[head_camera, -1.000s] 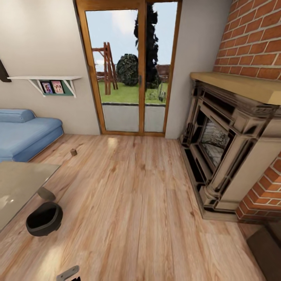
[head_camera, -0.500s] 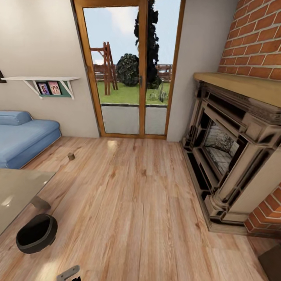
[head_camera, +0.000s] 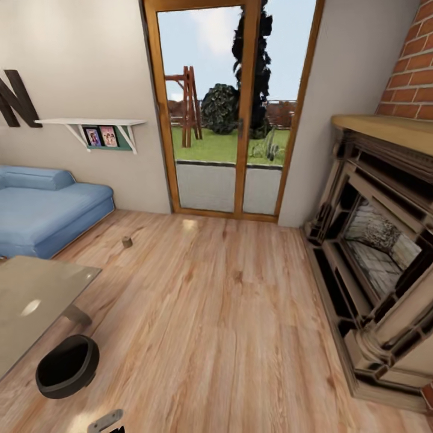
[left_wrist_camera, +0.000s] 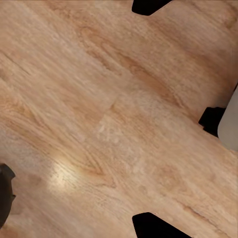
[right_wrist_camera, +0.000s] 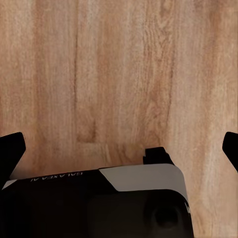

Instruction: Place each of the two pumpkins and all three candles from the living room inside a cabinet in the living room (use any cabinet), then make sure every cabinet is closed, and position the cauldron so it is next to a table in the living room.

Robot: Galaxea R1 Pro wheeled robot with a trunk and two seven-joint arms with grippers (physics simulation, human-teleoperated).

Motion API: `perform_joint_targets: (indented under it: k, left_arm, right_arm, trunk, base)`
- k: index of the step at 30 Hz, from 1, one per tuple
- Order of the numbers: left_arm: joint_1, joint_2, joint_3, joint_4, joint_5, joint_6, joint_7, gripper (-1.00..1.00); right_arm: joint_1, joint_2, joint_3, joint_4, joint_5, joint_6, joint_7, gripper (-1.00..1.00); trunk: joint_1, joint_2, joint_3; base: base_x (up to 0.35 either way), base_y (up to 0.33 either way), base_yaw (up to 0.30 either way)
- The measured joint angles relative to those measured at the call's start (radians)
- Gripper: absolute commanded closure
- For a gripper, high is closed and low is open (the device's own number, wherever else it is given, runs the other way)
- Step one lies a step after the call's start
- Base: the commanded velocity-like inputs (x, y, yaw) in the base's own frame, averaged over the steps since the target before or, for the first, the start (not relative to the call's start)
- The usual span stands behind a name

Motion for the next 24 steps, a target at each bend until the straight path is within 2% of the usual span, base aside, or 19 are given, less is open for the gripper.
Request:
perform_joint_targets:
  k: [14,19,24]
  left_arm:
    - [0.000,0.000,-0.001,0.000,-0.003,0.000,-0.001,-1.00]
    - [0.000,0.000,-0.001,0.000,-0.003,0.000,-0.002,-1.00]
    - [0.000,0.000,-0.001,0.000,-0.004,0.000,-0.002,-1.00]
  right_arm:
    - [0.000,0.001,0.000,0.000,0.000,0.000,0.000,-1.00]
    - [0.000,0.001,0.000,0.000,0.000,0.000,0.000,-1.00]
    - [0.000,0.001,0.000,0.000,0.000,0.000,0.000,-1.00]
  trunk:
    - [0.000,0.000,0.006]
    - [0.000,0.000,0.007]
    - [0.000,0.000,0.007]
  base:
    - [0.325,0.031,0.267]
    - [0.332,-0.044,0.059]
    - [0.296,-0.184,0.006]
